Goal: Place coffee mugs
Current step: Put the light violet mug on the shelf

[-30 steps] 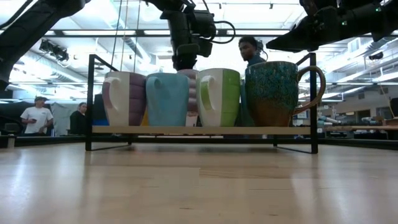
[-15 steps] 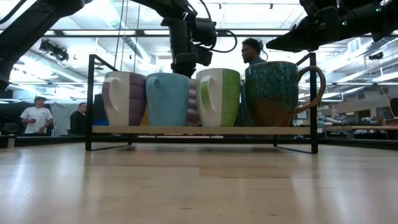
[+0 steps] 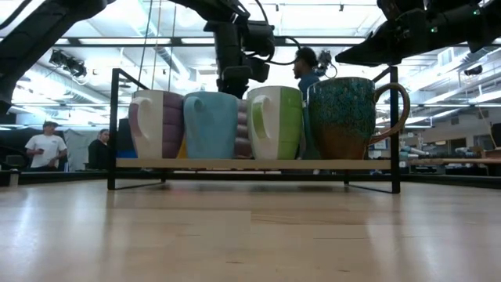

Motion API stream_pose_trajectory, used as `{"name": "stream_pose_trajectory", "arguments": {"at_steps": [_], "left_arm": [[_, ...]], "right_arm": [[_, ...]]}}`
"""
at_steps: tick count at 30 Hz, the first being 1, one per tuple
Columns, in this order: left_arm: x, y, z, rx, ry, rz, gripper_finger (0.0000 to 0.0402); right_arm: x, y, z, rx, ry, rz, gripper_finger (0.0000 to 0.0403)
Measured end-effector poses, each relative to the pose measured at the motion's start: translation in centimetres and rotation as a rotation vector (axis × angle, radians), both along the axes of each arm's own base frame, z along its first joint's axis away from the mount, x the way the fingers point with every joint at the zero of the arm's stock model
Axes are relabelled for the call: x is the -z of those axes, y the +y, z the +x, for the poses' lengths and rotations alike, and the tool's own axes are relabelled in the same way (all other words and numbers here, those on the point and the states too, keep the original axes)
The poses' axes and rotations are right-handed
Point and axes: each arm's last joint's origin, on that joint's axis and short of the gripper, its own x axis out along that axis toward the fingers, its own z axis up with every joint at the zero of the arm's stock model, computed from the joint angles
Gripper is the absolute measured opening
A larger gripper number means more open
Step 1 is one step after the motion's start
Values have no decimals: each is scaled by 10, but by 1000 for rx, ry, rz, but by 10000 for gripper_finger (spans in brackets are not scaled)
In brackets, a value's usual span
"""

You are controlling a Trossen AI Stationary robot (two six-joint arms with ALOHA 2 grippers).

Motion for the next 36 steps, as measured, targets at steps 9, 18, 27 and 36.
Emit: {"name": "stream_pose_trajectory", "arguments": {"at_steps": [9,18,27,36], "left_arm": [[1,-2,2,-5,-9,13,35],[3,-4,2,-13,8,10,36],[3,-4,1,-17,14,5,36],[3,-4,2,-33,3,5,37]], "right_arm": [[0,0,0,1,1,8,103],[0,0,0,2,2,8,103],[0,0,0,1,2,8,103],[0,0,0,1,2,8,103]]}}
